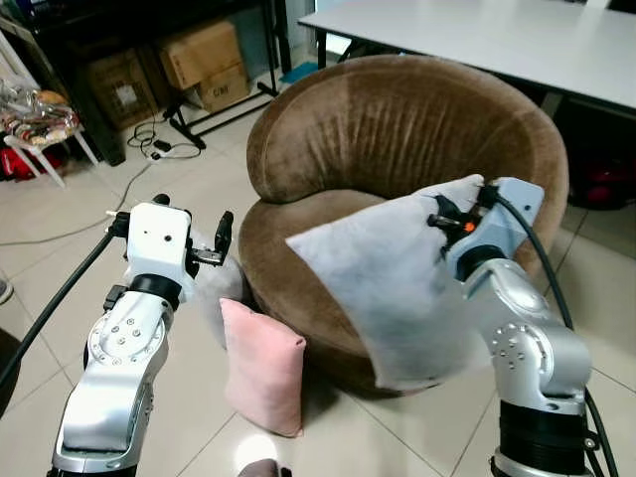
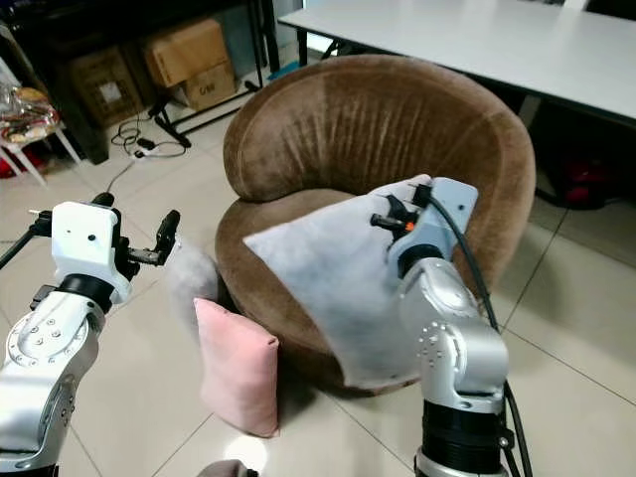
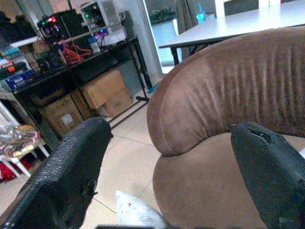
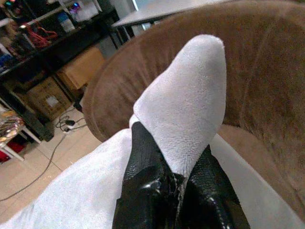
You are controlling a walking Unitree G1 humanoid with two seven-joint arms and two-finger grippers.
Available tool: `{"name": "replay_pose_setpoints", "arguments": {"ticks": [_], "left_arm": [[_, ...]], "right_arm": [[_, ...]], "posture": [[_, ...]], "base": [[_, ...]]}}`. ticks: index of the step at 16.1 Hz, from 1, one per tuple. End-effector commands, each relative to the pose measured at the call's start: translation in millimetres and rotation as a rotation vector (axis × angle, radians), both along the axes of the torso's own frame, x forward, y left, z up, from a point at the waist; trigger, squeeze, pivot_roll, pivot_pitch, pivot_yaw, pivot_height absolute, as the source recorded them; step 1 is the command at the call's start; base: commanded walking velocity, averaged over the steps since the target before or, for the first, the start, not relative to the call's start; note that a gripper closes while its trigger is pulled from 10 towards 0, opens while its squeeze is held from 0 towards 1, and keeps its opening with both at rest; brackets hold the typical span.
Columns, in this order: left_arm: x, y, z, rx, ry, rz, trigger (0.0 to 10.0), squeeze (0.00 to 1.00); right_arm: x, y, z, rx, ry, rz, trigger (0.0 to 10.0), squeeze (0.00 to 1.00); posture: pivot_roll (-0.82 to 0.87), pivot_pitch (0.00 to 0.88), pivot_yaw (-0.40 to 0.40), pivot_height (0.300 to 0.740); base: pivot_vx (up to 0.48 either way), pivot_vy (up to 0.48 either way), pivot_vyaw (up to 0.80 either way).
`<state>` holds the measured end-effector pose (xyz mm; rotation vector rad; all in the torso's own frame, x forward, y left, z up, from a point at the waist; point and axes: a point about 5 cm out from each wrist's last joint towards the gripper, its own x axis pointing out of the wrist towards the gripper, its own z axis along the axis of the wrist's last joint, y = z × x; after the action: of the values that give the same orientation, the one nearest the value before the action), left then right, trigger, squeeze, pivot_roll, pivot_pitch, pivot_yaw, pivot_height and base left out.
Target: Move the pillow to the sofa from floor
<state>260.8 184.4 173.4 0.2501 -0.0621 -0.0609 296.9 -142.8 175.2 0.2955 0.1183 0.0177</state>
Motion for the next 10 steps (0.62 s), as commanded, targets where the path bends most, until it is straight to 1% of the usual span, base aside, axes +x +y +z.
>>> {"name": "replay_pose_setpoints", "arguments": {"ticks": [1, 2, 3, 4, 8, 10], "left_arm": [[0.3, 0.4, -1.7, 0.014, 0.004, 0.005, 10.0, 0.0], [0.3, 0.0, -1.5, 0.015, 0.003, 0.003, 10.0, 0.0], [0.1, -0.2, -1.6, 0.018, 0.001, 0.0, 10.0, 0.0], [0.1, -0.5, -1.5, 0.02, -0.001, -0.002, 10.0, 0.0], [-0.4, -1.2, -0.4, 0.031, -0.005, -0.012, 10.0, 0.0], [-0.1, -1.4, -1.3, 0.0, 0.0, -0.01, 10.0, 0.0]], "right_arm": [[-2.1, 2.3, 13.8, -0.025, -0.088, 0.018, 10.0, 0.0], [-2.6, 3.7, 12.7, -0.034, -0.084, 0.024, 10.0, 0.0], [-3.1, 6.1, 10.3, -0.075, -0.073, 0.026, 10.0, 0.0], [-3.4, 7.5, 9.7, -0.092, -0.077, 0.022, 10.0, 0.0], [-4.0, 7.8, 12.3, -0.059, -0.109, 0.029, 10.0, 0.0], [-5.0, 10.3, 13.8, -0.048, -0.126, 0.055, 10.0, 0.0]], "posture": [[-0.1, 0.0, 0.076, 0.74], [-0.1, 0.0, 0.077, 0.74], [-0.1, 0.0, 0.078, 0.74], [-0.1, 0.0, 0.078, 0.74], [-0.09, 0.0, 0.081, 0.74], [-0.09, 0.0, 0.082, 0.74]], "base": [[0.0, -0.345, 0.0], [0.0, -0.341, 0.0], [0.0, -0.349, 0.0], [0.0, -0.352, 0.0], [0.0, -0.351, 0.0], [0.0, 0.0, 0.0]]}}
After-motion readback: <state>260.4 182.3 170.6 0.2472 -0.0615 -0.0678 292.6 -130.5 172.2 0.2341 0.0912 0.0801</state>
